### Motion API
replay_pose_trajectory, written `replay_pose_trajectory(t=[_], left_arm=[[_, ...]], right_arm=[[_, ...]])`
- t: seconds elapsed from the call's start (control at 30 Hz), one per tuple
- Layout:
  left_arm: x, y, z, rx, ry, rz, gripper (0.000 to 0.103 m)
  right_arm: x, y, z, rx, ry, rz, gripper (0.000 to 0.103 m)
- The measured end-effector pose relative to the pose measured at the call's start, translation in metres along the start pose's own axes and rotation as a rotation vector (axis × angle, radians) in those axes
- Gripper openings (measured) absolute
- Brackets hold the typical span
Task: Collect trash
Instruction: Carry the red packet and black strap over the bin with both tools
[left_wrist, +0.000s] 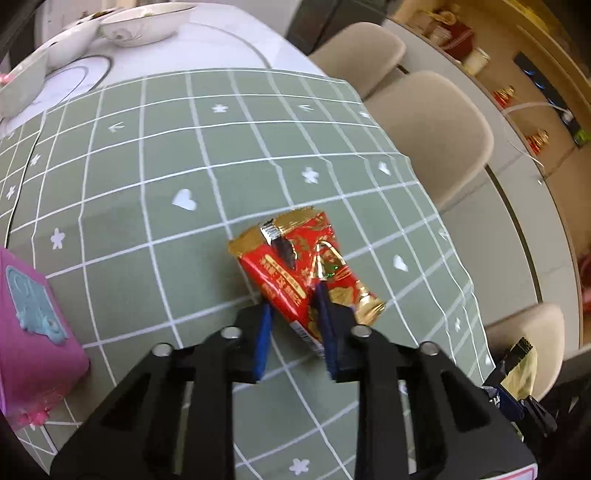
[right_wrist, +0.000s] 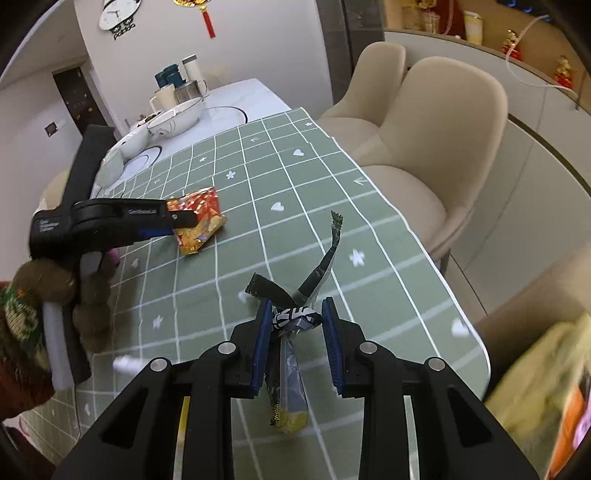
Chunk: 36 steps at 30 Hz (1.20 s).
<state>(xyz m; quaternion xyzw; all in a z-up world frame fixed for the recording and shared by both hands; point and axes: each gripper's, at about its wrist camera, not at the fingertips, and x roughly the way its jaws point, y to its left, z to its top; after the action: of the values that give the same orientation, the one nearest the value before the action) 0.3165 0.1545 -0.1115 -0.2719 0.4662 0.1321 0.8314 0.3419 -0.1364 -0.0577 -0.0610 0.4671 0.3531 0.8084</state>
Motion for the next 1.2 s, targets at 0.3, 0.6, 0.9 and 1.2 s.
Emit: replay_pose_trajectory(t=[0.3, 0.6, 0.9, 1.2], left_arm=[[-0.070, -0.029, -0.023, 0.188, -0.080, -0.060, 0.011], [-0.150, -0.066, -0.054, 0.345, -0.141, -0.169, 0.011], [-0.200, -0.119, -0.096, 0.455, -0.144, -0.332, 0.011], [-0.202, -0.200, -0.131, 0.587, -0.117, -0.418, 0.011]], right_arm=[[-0.063, 0.011, -0.020, 0.034, -0.083, -0.029, 0.027], [-0.140, 0.027, -0.046, 0.018, -0.184, -0.104, 0.027], [-0.210, 0.023, -0.084, 0.030, -0.277, -0.199, 0.027], [-0.265, -0.027, -0.126, 0.106, -0.317, -0.293, 0.027]])
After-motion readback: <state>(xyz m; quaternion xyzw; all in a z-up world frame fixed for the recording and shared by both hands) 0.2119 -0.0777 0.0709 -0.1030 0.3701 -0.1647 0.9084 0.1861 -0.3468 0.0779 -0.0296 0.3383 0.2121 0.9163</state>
